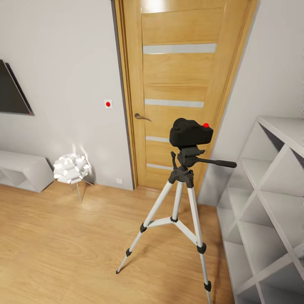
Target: Attach the digital camera to the camera tripod in the bedroom.
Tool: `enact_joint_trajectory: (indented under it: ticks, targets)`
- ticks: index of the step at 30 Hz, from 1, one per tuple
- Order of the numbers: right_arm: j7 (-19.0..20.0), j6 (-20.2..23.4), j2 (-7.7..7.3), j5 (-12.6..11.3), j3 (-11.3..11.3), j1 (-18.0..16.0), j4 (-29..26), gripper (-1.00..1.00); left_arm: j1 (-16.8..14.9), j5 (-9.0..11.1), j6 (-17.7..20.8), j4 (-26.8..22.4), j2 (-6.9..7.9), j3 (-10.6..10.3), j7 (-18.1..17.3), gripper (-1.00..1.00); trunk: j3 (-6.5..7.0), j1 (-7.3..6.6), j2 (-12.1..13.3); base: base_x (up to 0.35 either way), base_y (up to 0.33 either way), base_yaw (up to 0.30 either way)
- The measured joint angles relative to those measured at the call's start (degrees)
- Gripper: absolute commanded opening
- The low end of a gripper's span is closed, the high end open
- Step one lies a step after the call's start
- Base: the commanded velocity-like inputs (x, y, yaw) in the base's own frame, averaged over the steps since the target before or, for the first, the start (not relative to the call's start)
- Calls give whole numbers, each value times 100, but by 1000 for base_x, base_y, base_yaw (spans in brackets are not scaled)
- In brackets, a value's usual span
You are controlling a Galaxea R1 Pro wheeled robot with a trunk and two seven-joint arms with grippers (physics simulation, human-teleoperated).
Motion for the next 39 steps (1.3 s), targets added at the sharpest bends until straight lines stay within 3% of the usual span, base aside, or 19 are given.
enact_joint_trajectory:
  ticks: [5,11,15,39]
  targets:
    - [-129,-12,23,30,22,1,0,100,0,9,0,0,0,3,0,100,43,0,0,0,0,-79]
    - [-786,-3,31,32,1,1,-1,100,0,16,1,4,1,5,1,100,95,0,0,0,0,-134]
    - [-916,-11,9,20,-14,1,-3,100,0,12,0,4,1,4,1,100,130,0,0,0,0,-140]
    - [-986,-362,44,-12,-18,1,3,100,1,-5,-1,0,-7,-2,0,100,328,0,1,0,0,-39]
